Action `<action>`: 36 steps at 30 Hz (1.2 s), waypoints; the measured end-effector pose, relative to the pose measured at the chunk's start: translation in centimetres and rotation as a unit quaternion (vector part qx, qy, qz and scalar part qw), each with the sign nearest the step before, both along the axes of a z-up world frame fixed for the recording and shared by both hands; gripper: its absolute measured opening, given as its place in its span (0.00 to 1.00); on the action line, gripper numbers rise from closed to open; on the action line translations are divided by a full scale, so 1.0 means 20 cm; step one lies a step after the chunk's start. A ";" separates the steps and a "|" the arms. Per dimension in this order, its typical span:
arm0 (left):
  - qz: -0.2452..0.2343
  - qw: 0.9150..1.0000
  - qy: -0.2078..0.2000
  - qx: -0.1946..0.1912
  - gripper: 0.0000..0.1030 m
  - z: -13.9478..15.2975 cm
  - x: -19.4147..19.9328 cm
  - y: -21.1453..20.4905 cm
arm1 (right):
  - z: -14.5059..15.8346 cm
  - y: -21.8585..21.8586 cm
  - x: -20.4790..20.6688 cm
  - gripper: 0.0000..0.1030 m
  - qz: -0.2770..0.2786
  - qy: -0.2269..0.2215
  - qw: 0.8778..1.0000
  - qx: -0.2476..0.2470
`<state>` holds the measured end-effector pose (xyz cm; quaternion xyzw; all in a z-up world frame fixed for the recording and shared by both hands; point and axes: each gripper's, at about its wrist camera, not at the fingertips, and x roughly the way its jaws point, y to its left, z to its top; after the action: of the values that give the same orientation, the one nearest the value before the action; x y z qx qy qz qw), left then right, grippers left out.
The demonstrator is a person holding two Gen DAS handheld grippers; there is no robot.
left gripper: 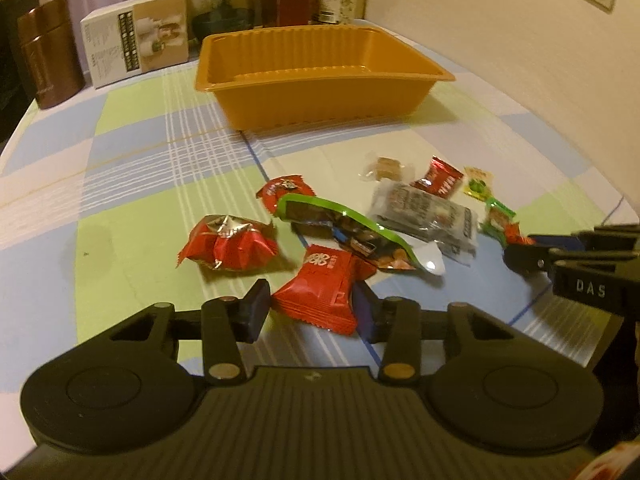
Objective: Organize snacks
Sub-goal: 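Grasp the red candy packet with the left tool while the right tool grasps a red packet, then carry both red packets into the orange tray and open both tools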
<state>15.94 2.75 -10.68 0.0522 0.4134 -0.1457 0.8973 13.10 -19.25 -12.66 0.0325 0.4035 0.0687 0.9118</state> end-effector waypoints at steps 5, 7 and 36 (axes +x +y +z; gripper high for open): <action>-0.009 1.000 -0.009 0.018 0.40 -0.01 0.02 -0.03 | 0.00 -0.01 -0.01 0.21 0.000 0.001 1.000 0.000; -0.011 1.000 -0.006 0.025 0.40 -0.02 0.03 -0.04 | 0.00 -0.01 -0.01 0.21 -0.001 0.001 1.000 0.001; 0.053 0.995 -0.082 -0.016 0.38 0.37 0.17 -0.07 | 0.34 -0.04 0.15 0.20 0.004 -0.094 0.995 0.027</action>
<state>19.38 1.31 -3.22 0.0275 0.3377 -0.0999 0.9355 16.03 -20.15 -5.92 0.0488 0.3143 0.0861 0.9442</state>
